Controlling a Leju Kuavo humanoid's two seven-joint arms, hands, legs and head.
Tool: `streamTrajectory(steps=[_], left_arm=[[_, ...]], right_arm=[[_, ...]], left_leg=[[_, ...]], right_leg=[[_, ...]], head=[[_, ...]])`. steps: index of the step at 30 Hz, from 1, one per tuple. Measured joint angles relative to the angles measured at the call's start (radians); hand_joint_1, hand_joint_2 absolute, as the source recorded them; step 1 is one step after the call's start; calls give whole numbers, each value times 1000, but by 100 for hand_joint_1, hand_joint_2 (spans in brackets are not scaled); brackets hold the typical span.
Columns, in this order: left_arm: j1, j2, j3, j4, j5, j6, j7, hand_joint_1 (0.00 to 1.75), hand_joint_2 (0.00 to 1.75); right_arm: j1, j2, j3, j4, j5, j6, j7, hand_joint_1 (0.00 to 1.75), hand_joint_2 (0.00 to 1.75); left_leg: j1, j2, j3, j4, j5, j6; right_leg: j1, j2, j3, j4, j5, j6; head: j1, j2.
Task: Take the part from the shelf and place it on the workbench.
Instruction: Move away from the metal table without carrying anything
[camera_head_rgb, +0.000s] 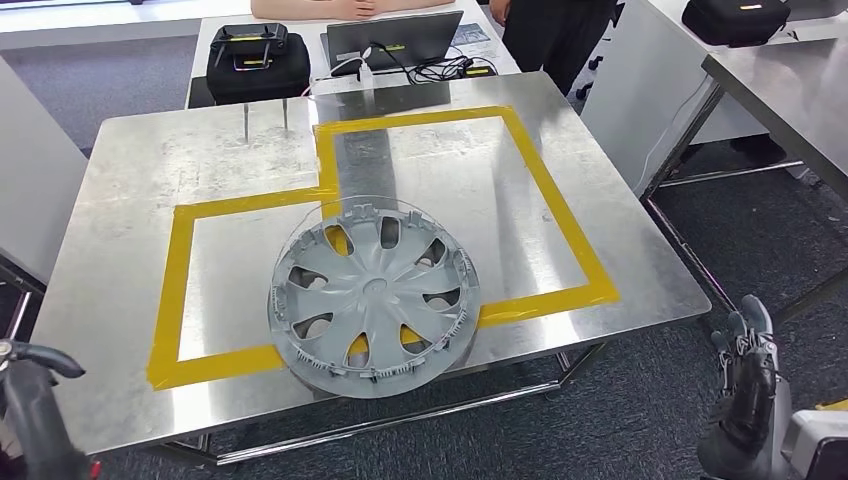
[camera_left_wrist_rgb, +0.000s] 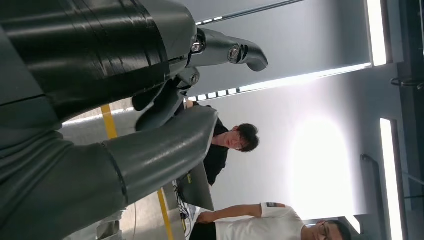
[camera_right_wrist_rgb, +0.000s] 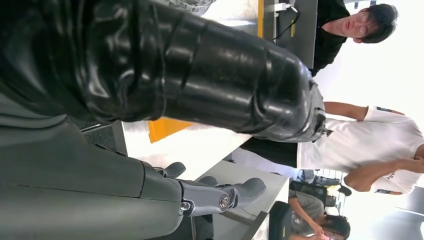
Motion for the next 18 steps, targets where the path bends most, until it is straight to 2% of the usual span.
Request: streamTrajectory(steps=[11, 12, 15, 16, 18], left_arm=[[0, 1, 0, -8, -2, 1, -1, 175, 0], [0, 1, 0, -8, -2, 2, -1, 164, 0], [0, 1, 0, -10, 1, 3, -2, 33, 0], [0, 2, 0, -10, 2, 3, -3, 0, 0], [0, 3, 0, -10, 7, 3, -5, 0, 0]], right_arm=[[5, -4, 1, 0, -5, 0, -9, 0, 0], [5, -4, 1, 0, -5, 0, -10, 0, 0], [5, -4, 1, 0, -6, 0, -11, 0, 0], [5, -4, 1, 0, -6, 0, -11, 0, 0], [5, -4, 1, 0, -6, 0, -11, 0, 0]], left_leg=[[0, 0, 0, 0, 0, 0], [0, 0, 0, 0, 0, 0], [0, 0, 0, 0, 0, 0], [0, 0, 0, 0, 0, 0], [0, 0, 0, 0, 0, 0]], right_leg=[[0, 0, 0, 0, 0, 0], [0, 0, 0, 0, 0, 0], [0, 0, 0, 0, 0, 0], [0, 0, 0, 0, 0, 0], [0, 0, 0, 0, 0, 0]], head=[[0, 0], [0, 0], [0, 0], [0, 0], [0, 0]])
